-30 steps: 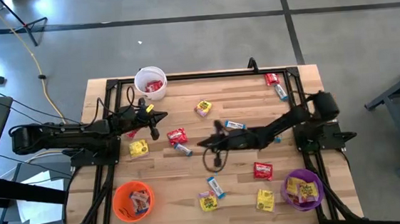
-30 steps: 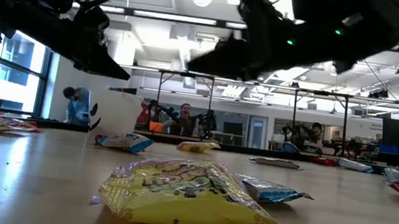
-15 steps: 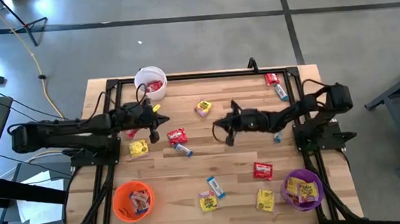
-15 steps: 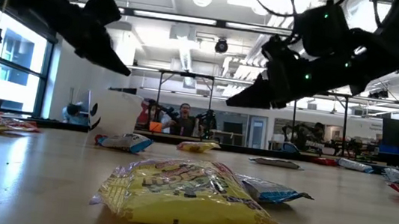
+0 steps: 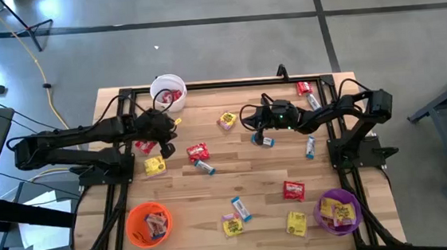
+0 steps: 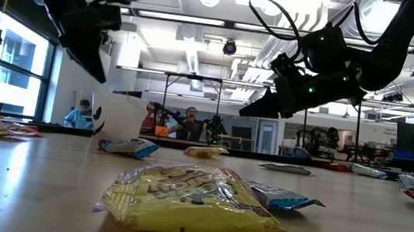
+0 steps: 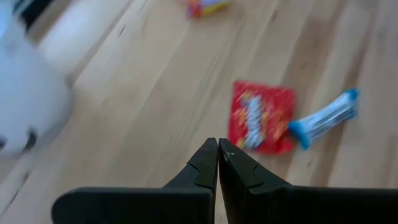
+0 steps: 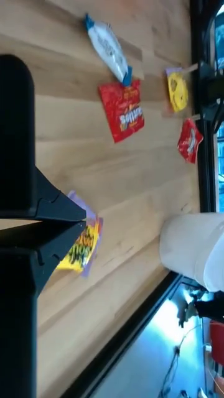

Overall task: Sort candy
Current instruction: Put the red candy into the white bucket, then put the yellow candy into the purple bucket

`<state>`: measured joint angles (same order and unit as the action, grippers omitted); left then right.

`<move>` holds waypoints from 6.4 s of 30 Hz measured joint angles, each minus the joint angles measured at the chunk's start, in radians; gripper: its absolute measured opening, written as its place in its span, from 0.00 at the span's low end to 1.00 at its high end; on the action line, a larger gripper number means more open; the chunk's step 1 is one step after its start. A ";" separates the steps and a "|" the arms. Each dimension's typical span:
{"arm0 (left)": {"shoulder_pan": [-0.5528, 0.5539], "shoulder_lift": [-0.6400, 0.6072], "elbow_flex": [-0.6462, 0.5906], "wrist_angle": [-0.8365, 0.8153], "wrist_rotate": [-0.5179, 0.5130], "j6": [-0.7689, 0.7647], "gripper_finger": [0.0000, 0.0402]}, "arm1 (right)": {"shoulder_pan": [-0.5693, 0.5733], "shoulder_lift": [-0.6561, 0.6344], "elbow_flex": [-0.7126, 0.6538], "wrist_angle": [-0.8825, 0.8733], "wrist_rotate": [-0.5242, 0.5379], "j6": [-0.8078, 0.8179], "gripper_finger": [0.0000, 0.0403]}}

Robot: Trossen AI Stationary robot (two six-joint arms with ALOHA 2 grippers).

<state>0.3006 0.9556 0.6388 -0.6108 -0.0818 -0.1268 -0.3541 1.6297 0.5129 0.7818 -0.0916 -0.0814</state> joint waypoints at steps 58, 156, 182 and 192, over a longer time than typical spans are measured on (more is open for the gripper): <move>0.145 0.764 0.215 -0.488 -0.236 0.341 0.02 | -0.025 0.001 0.000 -0.041 -0.050 -0.037 0.00; 0.294 0.030 -0.377 1.213 0.238 0.154 0.36 | -0.111 0.342 0.555 -0.750 0.010 0.440 0.47; 0.294 0.030 -0.396 1.210 0.283 0.138 0.35 | -0.032 0.177 0.552 -0.858 0.057 0.230 0.00; 0.293 0.030 -0.396 1.214 0.283 0.146 0.35 | -0.036 0.224 0.553 -0.808 0.118 0.456 0.33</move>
<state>0.5934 0.9855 0.2424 0.6033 0.2008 0.0193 -0.3905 1.8539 1.0654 -0.0260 0.0261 0.3743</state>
